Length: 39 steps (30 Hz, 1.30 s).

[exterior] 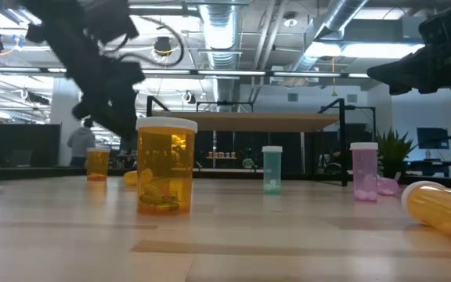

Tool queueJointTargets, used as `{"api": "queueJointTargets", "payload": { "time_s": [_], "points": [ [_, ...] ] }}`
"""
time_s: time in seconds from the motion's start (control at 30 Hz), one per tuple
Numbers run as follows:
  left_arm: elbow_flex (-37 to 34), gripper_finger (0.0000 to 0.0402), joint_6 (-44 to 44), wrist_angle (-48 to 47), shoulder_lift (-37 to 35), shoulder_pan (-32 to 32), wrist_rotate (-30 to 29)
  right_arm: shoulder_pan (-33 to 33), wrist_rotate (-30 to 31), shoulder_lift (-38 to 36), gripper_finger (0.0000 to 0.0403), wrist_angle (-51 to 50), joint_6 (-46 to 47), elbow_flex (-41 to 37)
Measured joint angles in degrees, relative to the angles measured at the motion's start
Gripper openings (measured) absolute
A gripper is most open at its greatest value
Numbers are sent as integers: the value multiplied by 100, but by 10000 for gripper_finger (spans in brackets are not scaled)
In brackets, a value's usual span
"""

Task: Pick and place medicine bottles onto shelf by color
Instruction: Put the top small orange pill bottle on the shelf

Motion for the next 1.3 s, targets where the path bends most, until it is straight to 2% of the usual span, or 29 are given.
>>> {"api": "queueJointTargets", "payload": {
  "time_s": [0.13, 0.3, 0.53, 0.77, 0.97, 1.13, 1.3],
  "points": [
    [-354, 164, -407, 436, 36, 8, 6, 0, 0, 0, 38, 1, -2, 0],
    [-373, 164, -606, 652, 235, 7, 39, -1, 0, 0, 38, -3, -2, -1],
    [-364, 164, -583, 1317, 1209, -77, 475, 0, 0, 0, 38, -5, -22, 1],
    [-79, 164, -649, 1292, 1979, -116, 333, 1, -1, 1, 38, -2, -21, -1],
    [106, 162, -465, 1130, 2143, -113, 348, -1, -2, 0, 38, -9, -20, -1],
    [308, 127, -171, 569, 2115, -161, 415, 0, 0, 0, 38, -3, -17, 0],
    [351, 74, 90, 470, 2113, -254, 401, 1, -1, 0, 38, -2, -15, 0]
  ]
}}
